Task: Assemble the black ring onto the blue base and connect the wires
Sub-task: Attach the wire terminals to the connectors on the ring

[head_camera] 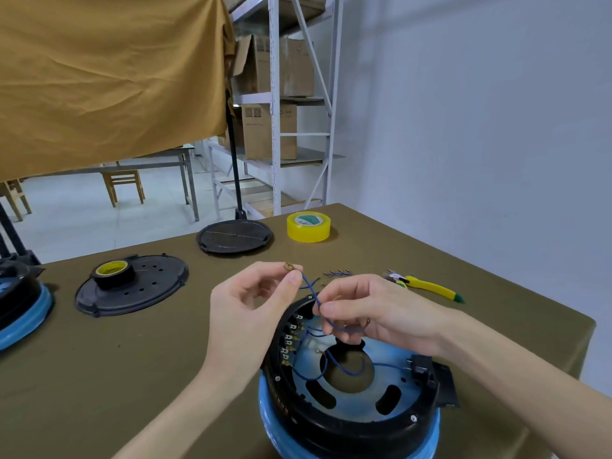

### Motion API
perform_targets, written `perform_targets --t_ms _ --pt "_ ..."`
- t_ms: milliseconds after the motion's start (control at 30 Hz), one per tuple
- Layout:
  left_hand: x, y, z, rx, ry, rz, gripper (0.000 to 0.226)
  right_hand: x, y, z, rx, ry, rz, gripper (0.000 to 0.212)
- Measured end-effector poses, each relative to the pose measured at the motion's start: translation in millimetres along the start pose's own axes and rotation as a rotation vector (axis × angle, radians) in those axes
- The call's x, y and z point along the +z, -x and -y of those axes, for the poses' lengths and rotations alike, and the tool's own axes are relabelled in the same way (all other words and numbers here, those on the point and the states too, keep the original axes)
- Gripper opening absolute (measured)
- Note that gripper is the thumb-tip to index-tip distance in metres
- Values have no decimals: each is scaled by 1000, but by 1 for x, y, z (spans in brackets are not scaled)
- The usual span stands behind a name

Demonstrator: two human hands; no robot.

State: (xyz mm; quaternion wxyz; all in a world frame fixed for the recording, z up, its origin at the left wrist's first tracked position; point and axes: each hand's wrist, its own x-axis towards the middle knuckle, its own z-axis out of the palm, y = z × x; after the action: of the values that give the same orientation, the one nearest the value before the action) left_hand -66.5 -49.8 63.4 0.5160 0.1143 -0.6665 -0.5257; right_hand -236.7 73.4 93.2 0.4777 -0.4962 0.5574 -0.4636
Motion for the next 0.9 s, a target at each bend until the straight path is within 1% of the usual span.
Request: perform_targets --t_ms 67,133,233,300,433,500,633,700,767,833,867,900 --pt "0 2 -2 13 -3 25 5 2 3 3 -19 31 19 8" --pt "-1 4 -3 33 -1 96 11 2 7 8 -59 109 23 13" --pt "-1 4 -7 86 -20 213 13 5 11 16 -187 207 -22 19" --pt "-4 1 -10 118 -23 237 12 9 13 19 -268 205 -65 17" --pt "-8 -4 -20 201 -28 257 10 11 17 14 -366 193 -146 20" --pt "-10 -5 -26 231 -43 296 7 10 19 13 -374 196 -144 21" --pt "-13 -5 -35 299 -181 418 6 5 25 13 -329 181 -59 9" --pt "-12 -4 -40 338 -220 448 6 5 27 11 -324 152 -33 11" --pt "-15 -6 -42 308 -266 498 13 5 28 9 -335 153 -57 10" --pt "-24 -14 -37 174 -418 614 34 8 27 3 -334 230 -145 7" --pt "-30 -18 -33 87 -499 686 44 10 25 -2 -322 316 -209 6" --pt "-35 -22 -27 10 -549 728 47 14 23 -8 -304 418 -273 7"
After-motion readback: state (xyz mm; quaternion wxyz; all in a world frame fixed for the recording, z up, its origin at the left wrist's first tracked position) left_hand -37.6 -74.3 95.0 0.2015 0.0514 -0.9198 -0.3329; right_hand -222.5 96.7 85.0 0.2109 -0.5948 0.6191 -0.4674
